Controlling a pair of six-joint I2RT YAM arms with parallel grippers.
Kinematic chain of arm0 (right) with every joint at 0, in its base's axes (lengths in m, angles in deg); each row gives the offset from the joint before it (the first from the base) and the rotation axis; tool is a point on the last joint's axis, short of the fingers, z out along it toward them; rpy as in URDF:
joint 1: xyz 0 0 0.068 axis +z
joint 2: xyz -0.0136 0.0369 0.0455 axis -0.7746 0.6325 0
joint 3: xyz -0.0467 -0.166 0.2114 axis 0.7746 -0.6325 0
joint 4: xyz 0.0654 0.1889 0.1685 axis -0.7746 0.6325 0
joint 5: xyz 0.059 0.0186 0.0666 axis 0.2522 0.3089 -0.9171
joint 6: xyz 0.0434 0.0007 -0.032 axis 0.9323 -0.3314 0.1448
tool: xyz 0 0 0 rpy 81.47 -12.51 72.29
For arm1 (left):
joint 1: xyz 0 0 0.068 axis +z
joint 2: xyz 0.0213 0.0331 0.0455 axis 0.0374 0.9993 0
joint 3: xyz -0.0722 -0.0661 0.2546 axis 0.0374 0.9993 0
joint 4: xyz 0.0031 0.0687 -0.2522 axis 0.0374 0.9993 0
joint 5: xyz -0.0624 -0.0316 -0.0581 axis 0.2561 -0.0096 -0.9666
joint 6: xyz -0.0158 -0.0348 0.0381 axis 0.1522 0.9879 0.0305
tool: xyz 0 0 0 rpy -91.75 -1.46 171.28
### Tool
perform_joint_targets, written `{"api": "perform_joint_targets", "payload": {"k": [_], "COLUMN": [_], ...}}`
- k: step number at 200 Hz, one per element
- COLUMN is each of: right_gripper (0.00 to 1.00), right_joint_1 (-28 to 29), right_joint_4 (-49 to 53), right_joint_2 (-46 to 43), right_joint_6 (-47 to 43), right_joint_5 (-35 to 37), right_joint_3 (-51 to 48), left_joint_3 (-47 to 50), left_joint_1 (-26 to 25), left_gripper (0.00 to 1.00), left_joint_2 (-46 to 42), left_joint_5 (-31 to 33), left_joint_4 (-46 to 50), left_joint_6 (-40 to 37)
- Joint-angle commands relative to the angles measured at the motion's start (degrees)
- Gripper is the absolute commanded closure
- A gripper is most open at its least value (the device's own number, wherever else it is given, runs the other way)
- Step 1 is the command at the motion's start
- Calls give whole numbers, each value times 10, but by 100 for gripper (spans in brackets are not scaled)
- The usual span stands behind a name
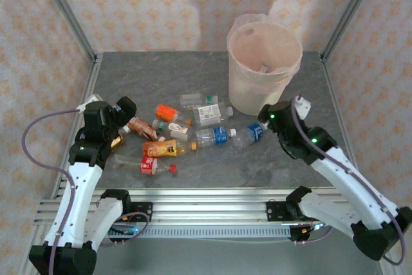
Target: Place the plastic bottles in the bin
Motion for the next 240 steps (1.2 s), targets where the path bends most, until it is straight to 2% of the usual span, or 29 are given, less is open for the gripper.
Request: {"api": "perform_joint_targets", "payload": {"k": [1, 37, 103, 159, 240], "right_gripper": [1, 1, 1, 1, 1], "right_joint_1": [12, 13, 13, 13, 6], "right_joint_4": [-60, -121, -182, -205, -220], "right_joint_2": [17, 59, 163, 222, 285], "right_joint_6": [66, 82, 108, 132, 105], "right_joint_5": [-24, -59, -103, -109, -101], "right_joint_3": [-50, -91, -86, -94, -96], "left_joint_3": [6, 8, 17, 21, 18], "left_joint_1": [4, 3, 3, 3, 3], "left_gripper": [0, 0, 0, 0, 0], "left_joint_2": [0, 3, 12, 20, 29], "left_joint_5": [-13, -13, -22, -22, -19], "left_joint_4": [-20, -21, -29, -30, -29], "left_joint_6": [6, 8, 13, 11, 4]}}
